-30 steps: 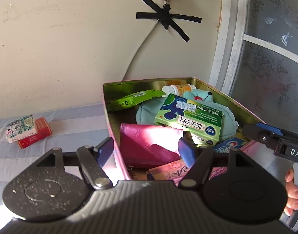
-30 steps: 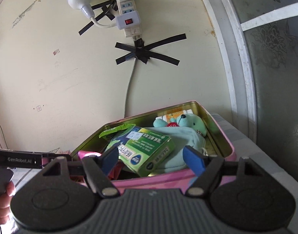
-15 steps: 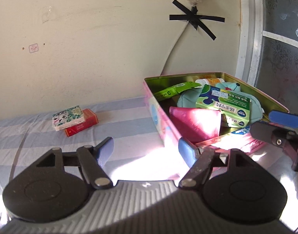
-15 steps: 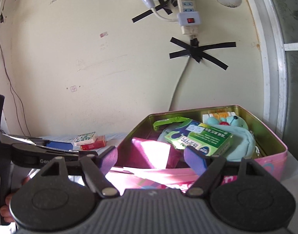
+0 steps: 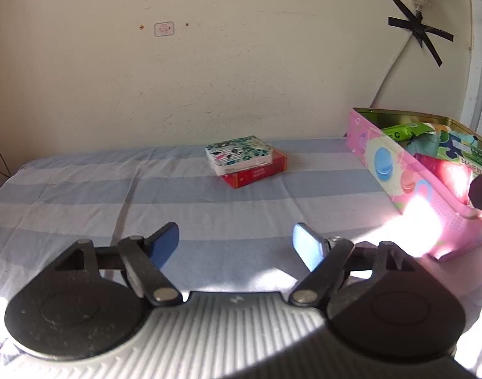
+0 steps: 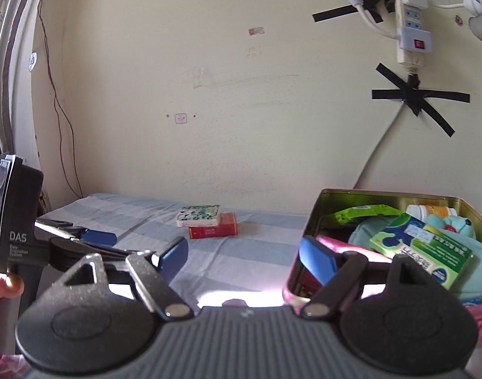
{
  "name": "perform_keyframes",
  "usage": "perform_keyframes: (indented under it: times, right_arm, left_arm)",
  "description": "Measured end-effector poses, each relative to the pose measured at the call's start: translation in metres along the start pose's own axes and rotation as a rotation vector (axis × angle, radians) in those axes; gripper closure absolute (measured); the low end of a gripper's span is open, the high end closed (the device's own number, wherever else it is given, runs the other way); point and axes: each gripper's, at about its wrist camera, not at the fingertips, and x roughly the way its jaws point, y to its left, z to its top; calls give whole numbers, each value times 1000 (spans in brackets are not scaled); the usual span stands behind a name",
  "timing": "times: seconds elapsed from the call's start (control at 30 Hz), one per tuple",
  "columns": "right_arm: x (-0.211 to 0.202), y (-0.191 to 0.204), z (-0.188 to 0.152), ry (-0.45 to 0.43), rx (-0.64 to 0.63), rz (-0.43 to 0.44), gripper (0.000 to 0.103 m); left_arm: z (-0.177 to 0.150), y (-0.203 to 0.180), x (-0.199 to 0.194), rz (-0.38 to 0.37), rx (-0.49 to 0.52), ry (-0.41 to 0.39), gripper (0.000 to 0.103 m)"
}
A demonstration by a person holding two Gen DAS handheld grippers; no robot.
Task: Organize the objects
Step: 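Withdraw the right gripper from the tin, then grasp the floral tissue pack off the red box with the right gripper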
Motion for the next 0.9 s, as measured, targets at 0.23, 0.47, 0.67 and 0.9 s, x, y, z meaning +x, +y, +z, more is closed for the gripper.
perform_keyframes:
  times: [0.23,0.47,0.67,0.9]
  right_arm:
    - [42,37,4,66,-68,47,22]
    - [119,64,8,153,-96,39,12]
    - [206,75,22,173,-42,-4,6]
    - [279,77,22,249,2,-133,9]
  left_arm:
    - [-8,55,23,88,-61,30,22]
    - [-19,112,44,115,-261,99,22]
    - [-18,127,39,126,-336,83,19]
    - [-16,133,42,127,-345,84,19]
